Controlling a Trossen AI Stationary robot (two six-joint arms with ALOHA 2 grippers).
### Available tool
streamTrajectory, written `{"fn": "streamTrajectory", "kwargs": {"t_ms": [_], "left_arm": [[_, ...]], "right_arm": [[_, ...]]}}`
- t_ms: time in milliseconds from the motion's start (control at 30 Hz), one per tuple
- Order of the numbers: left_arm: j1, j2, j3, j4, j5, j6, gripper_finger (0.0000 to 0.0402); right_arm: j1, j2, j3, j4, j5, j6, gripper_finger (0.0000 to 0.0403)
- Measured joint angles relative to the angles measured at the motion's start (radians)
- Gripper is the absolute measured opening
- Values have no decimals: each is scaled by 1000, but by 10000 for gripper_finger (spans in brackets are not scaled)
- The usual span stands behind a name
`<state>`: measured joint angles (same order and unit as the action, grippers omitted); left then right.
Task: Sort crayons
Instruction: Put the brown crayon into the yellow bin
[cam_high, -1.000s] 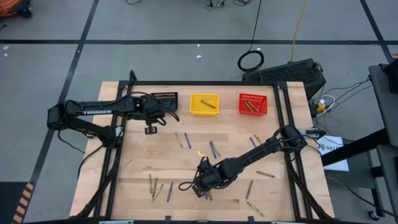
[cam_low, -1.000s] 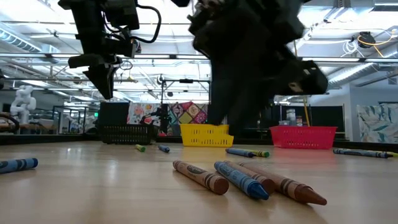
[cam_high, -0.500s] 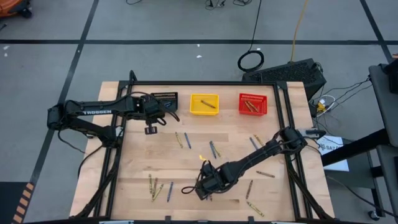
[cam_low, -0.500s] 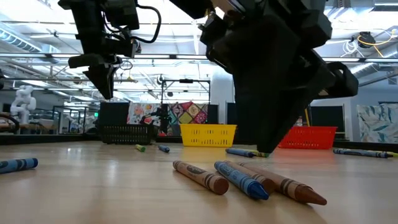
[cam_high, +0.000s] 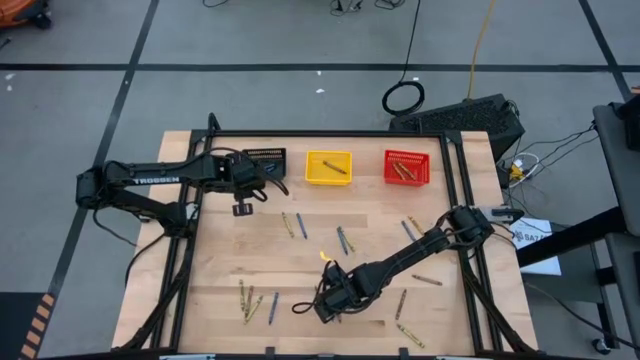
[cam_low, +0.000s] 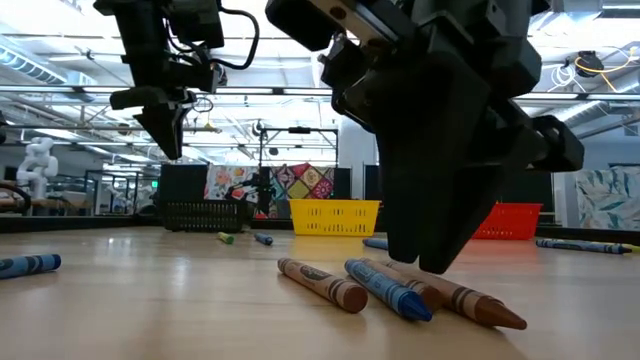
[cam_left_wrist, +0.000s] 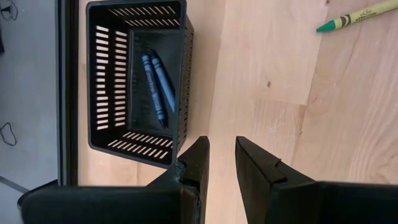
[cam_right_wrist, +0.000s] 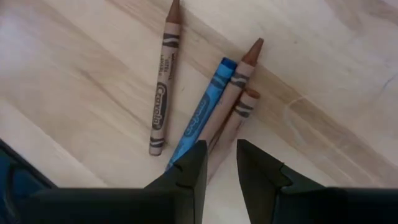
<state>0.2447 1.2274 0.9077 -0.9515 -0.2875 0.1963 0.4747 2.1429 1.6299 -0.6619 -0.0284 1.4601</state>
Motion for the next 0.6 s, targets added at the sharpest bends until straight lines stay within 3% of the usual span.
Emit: {"fn": "streamTrajectory", "kwargs": {"t_ms": [600], "left_arm": [[0,0,0,0,0,-1,70]], "right_arm": [[0,0,0,-53,1,12,76]]}}
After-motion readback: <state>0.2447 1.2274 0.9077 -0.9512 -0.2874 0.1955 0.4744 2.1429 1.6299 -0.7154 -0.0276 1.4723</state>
